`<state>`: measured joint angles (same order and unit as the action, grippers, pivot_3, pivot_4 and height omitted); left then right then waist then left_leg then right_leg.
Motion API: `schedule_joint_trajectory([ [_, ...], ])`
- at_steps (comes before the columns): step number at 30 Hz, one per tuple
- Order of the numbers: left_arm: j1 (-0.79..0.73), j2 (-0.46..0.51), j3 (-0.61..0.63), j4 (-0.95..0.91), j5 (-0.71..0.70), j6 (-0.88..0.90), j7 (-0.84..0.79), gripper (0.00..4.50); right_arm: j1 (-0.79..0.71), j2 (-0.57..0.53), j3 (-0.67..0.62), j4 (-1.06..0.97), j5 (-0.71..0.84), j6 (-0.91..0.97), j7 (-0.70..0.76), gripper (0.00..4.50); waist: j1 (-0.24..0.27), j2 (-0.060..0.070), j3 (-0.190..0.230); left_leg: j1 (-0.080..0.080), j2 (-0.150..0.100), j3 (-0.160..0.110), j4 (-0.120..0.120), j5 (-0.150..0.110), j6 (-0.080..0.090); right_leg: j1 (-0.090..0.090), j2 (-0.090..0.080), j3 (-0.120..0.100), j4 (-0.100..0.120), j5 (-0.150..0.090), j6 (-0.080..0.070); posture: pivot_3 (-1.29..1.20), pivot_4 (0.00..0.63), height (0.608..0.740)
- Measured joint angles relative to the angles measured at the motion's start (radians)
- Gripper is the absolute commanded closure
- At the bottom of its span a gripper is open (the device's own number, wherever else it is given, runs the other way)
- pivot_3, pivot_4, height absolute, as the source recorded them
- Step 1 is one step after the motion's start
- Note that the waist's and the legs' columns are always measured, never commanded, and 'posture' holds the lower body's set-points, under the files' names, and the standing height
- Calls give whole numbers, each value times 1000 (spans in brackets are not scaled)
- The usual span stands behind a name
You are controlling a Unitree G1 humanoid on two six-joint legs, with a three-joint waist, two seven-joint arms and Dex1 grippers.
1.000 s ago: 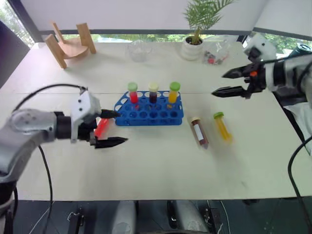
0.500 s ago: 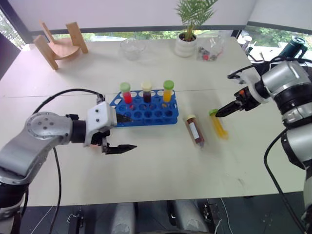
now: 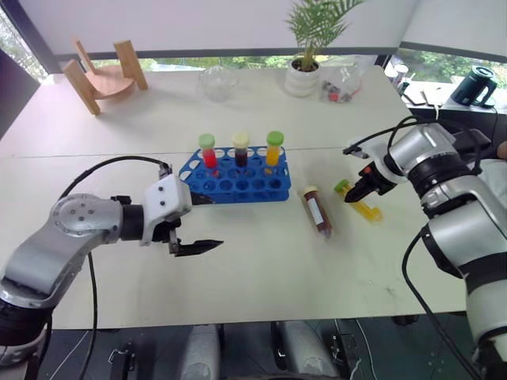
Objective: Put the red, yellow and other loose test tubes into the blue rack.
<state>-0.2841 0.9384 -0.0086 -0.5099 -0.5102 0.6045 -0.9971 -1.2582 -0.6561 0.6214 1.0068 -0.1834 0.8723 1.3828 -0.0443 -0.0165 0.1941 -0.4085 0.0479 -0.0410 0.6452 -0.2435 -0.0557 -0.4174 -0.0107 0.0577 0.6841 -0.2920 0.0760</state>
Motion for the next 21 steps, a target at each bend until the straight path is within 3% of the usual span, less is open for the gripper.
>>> schedule_joint_trajectory([
  [3,4,6,8,26,1,-4,-7,0,34,-13,-56,-14,5,-91,-12,3685,-1,-1,-1,2,0,0,1,0,0,3,0,0,0,0,0,0,150,740],
  [7,29,51,39,86,6,-8,-46,0,112,-44,-242,-145,115,-256,-21,3685,-15,2,2,2,0,1,1,0,0,3,0,1,-1,0,1,0,150,740],
  [9,37,65,56,122,4,-12,-74,0,205,-16,-460,-399,261,-301,-87,3685,-25,2,2,3,1,0,0,0,0,2,1,1,1,0,1,0,150,740],
  [14,18,93,93,186,-13,-3,-127,0,403,222,-749,-931,491,-255,-387,3685,-20,1,1,0,1,-8,-3,0,0,2,3,-4,2,-2,-1,0,150,740],
  [17,-3,107,101,216,-14,1,-146,0,563,400,-768,-1101,534,-260,-574,3685,-9,1,1,-1,0,-8,-2,0,0,1,1,-5,1,-2,-1,0,150,740],
  [21,-39,118,95,245,-13,20,-169,0,720,539,-712,-1179,465,-395,-777,3685,2,1,1,-1,-1,-7,0,1,-1,2,0,-4,1,-1,0,0,150,740],
])
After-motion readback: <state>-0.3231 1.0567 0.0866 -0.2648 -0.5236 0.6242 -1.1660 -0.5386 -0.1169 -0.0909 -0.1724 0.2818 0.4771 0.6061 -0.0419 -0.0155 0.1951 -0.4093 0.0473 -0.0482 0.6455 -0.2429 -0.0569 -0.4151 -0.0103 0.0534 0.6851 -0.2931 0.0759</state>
